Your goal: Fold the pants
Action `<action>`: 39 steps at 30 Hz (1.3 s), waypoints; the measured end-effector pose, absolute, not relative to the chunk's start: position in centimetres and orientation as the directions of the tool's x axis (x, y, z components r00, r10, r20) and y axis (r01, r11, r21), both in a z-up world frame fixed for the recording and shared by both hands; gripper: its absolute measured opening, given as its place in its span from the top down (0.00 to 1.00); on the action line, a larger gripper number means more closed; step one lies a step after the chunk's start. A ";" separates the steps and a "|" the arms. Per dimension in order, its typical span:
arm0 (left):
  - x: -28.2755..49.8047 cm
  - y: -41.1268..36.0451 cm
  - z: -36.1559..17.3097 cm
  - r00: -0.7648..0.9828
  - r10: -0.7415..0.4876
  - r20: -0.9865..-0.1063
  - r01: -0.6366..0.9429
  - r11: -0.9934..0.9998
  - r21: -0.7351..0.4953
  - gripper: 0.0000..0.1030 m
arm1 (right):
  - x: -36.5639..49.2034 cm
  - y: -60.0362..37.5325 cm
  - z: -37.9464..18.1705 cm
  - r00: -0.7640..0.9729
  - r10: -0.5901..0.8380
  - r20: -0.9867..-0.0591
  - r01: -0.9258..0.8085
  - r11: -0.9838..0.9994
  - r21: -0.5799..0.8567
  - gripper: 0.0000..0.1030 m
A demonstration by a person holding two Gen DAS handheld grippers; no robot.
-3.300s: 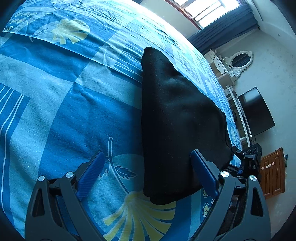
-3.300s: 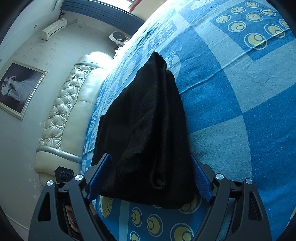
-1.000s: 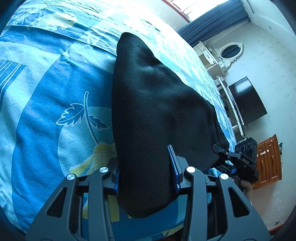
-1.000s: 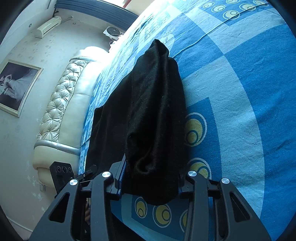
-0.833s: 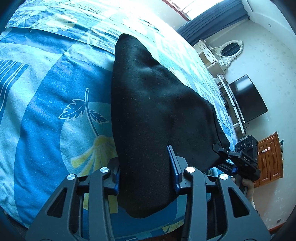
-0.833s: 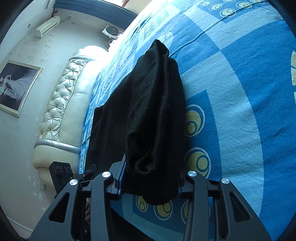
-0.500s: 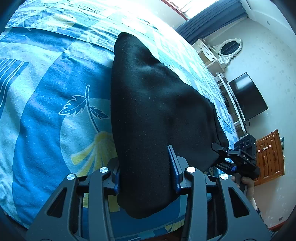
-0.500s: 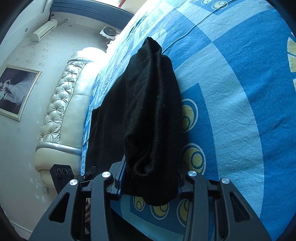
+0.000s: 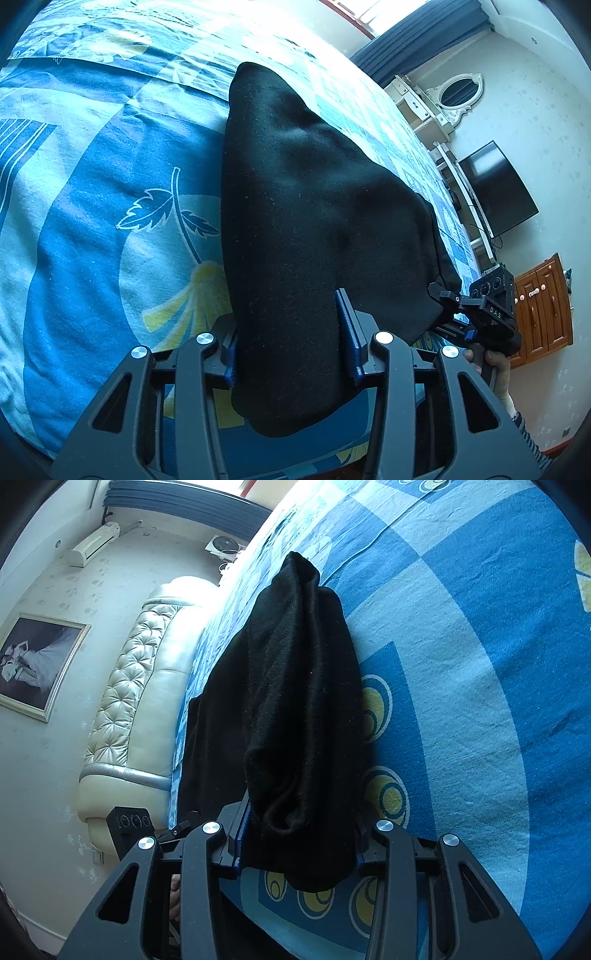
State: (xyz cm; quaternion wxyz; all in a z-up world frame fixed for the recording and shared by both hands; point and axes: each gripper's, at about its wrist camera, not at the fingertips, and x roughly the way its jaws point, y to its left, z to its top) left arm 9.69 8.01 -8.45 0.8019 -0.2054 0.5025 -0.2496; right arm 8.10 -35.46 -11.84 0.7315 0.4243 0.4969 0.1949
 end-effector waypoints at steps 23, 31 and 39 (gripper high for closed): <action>6.0 4.9 -6.3 0.452 -0.393 -0.801 0.191 0.920 -0.343 0.12 | 4.7 -36.6 -10.2 0.432 0.738 -0.519 0.116 0.525 0.843 0.27; 4.0 3.8 -5.1 0.507 -0.269 -0.819 0.159 0.963 -0.218 0.10 | 3.0 -34.9 -9.0 0.404 0.656 -0.637 0.059 0.676 0.734 0.21; 1.2 2.1 -4.2 0.561 -0.202 -0.803 0.185 0.976 -0.117 0.07 | 2.8 -33.5 -8.0 0.406 0.545 -0.734 0.089 0.775 0.625 0.20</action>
